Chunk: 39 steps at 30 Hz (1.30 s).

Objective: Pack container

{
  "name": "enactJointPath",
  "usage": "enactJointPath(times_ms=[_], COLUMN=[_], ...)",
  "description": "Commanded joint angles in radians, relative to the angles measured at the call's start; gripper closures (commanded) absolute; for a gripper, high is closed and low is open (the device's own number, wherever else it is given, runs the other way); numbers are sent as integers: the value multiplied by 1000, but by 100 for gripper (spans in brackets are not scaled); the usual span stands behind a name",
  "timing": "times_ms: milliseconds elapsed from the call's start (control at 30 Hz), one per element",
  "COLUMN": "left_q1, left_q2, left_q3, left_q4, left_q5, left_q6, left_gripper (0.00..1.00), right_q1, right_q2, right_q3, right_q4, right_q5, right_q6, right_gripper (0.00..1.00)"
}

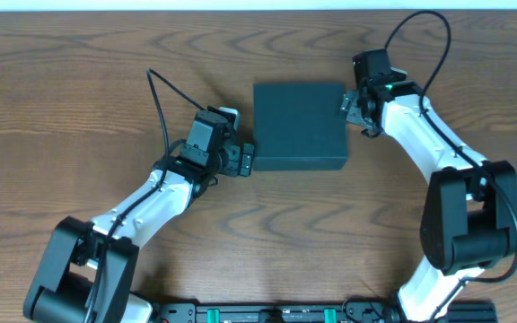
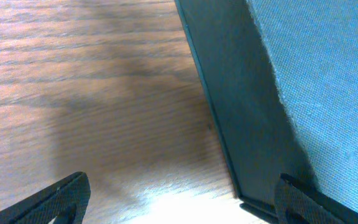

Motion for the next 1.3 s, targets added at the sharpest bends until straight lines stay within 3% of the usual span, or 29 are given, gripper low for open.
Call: enactJointPath(times_ms=[0,1267], left_q1=[-15,110], left_q2=[-44,-89], left_q3=[11,11], left_q4=[-3,-167], left_q5=[-28,-59], left_q6=[-19,-19], left_gripper=[5,5], right_q1=[90,301], right_q2=[26,26], right_q3=[-11,-11], right_q4=[-19,24], right_q5=[-144,-211], right_q6=[0,64], right_gripper=[1,1])
